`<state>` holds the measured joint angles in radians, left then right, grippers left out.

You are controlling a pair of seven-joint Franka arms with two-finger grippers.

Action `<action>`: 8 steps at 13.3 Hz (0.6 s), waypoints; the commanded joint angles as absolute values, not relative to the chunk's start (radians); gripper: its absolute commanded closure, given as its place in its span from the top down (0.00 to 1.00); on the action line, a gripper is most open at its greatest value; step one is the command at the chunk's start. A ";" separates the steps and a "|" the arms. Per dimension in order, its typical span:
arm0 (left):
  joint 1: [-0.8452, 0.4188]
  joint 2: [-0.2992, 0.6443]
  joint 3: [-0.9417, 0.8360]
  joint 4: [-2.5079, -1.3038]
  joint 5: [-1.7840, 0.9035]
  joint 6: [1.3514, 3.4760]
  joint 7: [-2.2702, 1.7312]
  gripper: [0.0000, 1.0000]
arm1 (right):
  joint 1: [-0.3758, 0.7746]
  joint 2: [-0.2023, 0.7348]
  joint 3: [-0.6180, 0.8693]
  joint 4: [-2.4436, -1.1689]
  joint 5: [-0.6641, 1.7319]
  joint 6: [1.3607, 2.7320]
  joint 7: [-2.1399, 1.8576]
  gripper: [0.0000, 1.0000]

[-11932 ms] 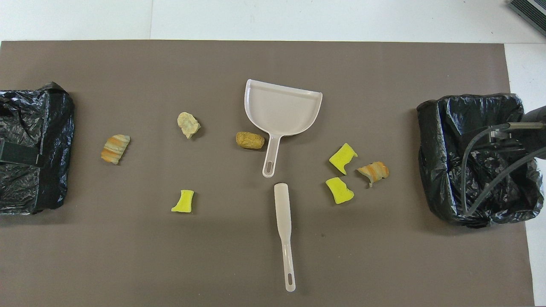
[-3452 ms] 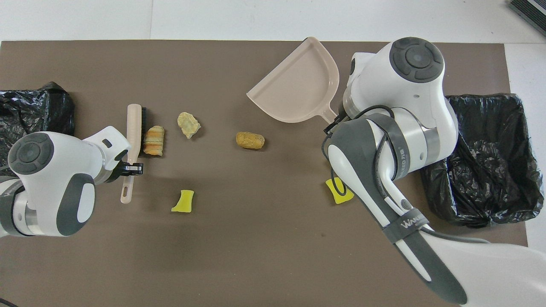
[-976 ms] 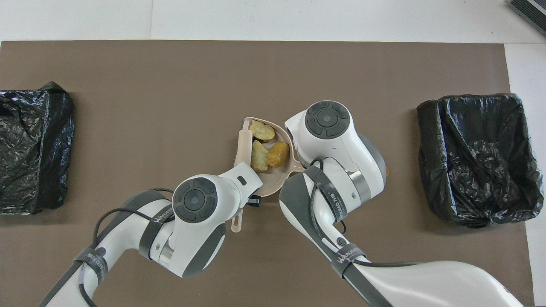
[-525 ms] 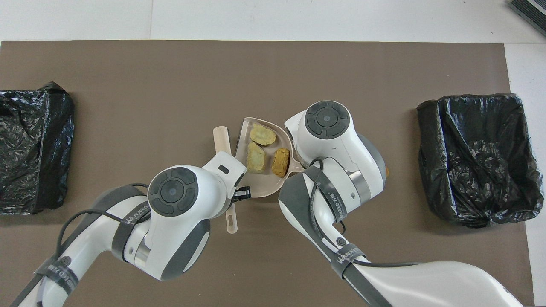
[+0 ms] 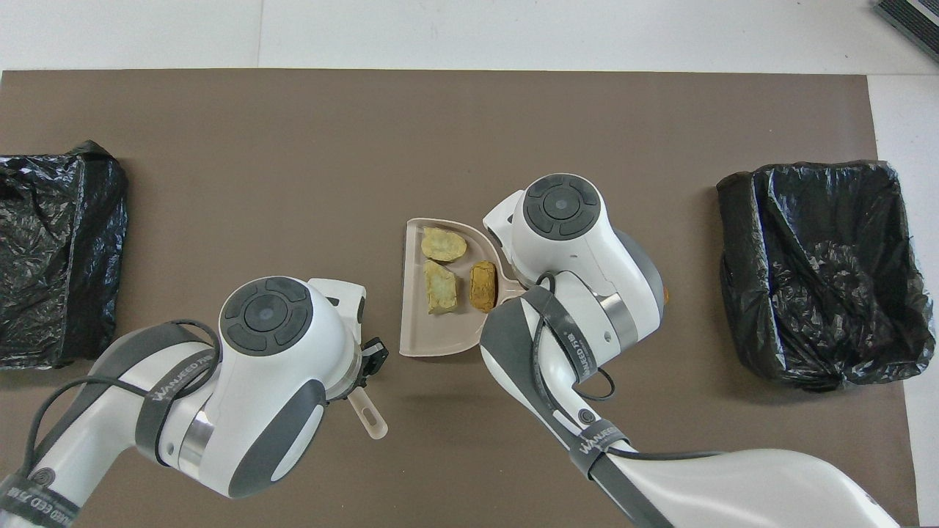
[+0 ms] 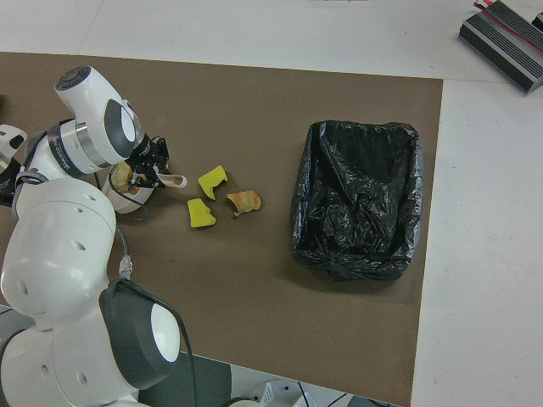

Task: Sweep and dump trash in bin
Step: 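Sweep the yellow sponge piece with the brush into the held dustpan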

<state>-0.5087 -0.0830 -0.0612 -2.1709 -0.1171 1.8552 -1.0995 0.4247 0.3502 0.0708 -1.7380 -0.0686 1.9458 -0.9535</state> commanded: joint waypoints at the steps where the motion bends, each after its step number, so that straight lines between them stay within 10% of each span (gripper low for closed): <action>1: -0.488 -0.197 -0.066 -2.296 -0.109 1.796 -1.181 0.00 | 0.426 0.319 0.080 -1.766 -0.110 1.956 -0.994 0.00; 4: -0.523 -0.323 -0.074 -2.507 -0.107 1.879 -1.181 0.00 | 0.439 0.318 0.080 -1.770 -0.110 1.950 -0.989 0.00; 8: -0.543 -0.261 -0.074 -2.545 -0.112 2.070 -0.958 0.00 | 0.439 0.314 0.080 -1.773 -0.110 1.945 -0.985 0.00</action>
